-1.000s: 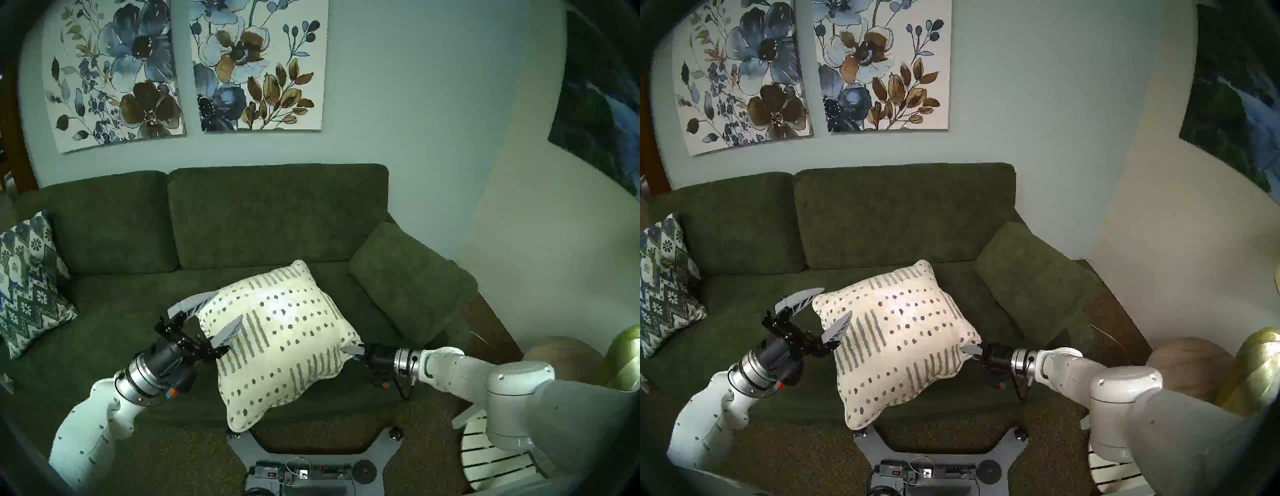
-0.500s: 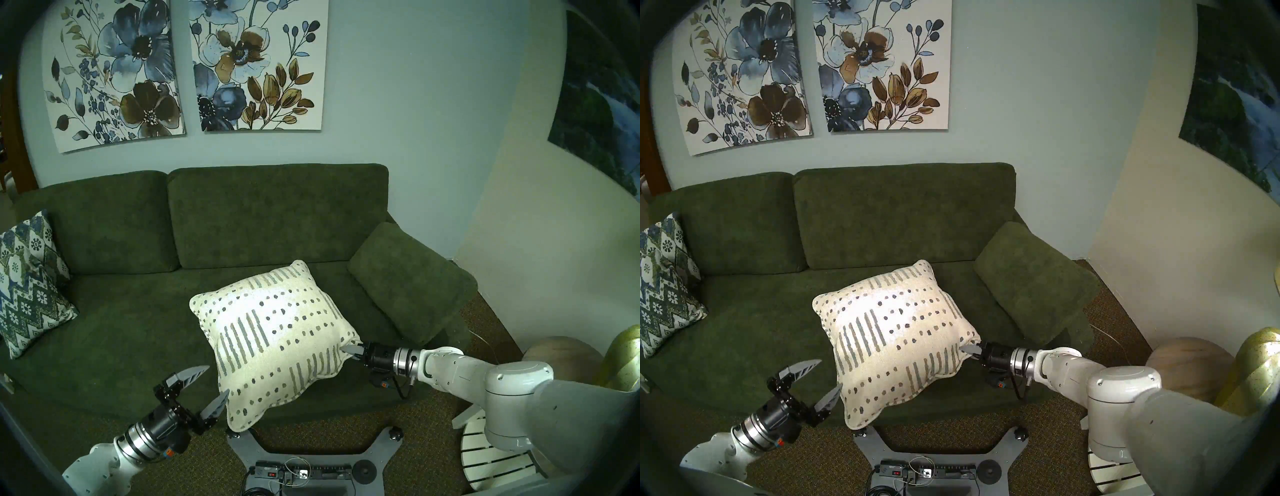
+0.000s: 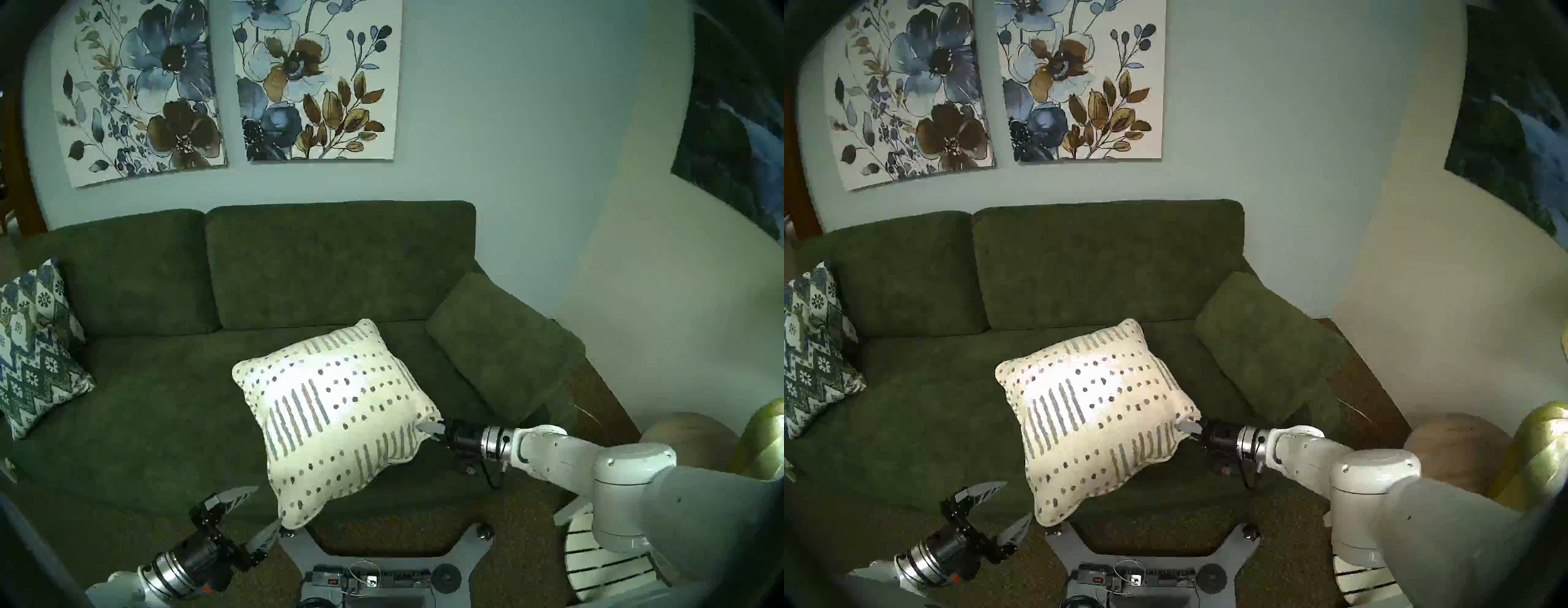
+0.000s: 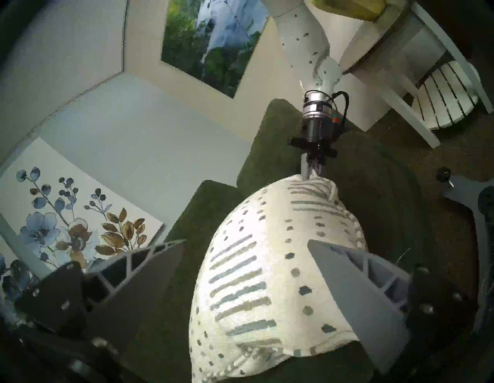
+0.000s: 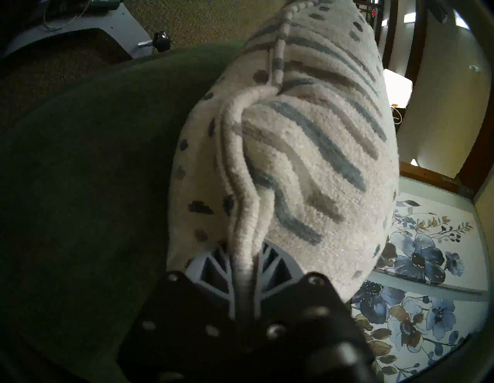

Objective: Fluff a cushion

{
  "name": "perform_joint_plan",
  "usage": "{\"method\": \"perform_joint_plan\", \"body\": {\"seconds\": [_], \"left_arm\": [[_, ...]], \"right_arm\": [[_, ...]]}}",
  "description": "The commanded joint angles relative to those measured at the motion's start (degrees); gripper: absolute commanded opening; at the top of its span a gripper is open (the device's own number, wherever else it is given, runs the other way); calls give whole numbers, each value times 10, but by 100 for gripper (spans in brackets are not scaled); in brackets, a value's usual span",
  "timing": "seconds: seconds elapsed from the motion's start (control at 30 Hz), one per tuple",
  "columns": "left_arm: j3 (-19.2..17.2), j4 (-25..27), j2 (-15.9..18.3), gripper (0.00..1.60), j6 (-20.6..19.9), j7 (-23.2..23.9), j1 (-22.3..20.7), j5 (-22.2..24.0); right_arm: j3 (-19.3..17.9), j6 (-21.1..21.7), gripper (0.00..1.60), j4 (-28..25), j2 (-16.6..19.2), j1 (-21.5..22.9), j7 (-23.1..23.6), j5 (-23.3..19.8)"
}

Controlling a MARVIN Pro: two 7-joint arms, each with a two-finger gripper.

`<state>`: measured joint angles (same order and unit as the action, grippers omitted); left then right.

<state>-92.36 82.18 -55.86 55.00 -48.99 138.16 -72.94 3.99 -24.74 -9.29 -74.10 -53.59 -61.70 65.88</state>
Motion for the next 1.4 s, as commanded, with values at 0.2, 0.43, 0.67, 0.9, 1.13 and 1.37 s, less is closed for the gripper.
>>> {"method": "perform_joint_plan", "body": {"seconds": [0.2,0.43,0.67,0.9,1.13,1.37], "left_arm": [[44,-2,-13,160,-56,54,8,-75],[29,-48,-14,160,-130,93,-33,-119],[0,-79,-17,160,-183,102,-90,-130],[0,-98,-33,160,-225,115,-143,-145],[10,-120,-59,160,-245,122,-187,-147],[24,-139,-82,160,-258,120,-227,-149]], "right_arm": [[-2,2,0,-8,-25,7,-3,0],[-2,2,0,-7,-25,7,-3,0],[-2,1,0,-7,-24,7,-3,0],[-2,1,0,-6,-25,7,-3,0],[-2,2,0,-6,-25,7,-3,0],[-3,2,0,-5,-26,7,-3,0]]}}
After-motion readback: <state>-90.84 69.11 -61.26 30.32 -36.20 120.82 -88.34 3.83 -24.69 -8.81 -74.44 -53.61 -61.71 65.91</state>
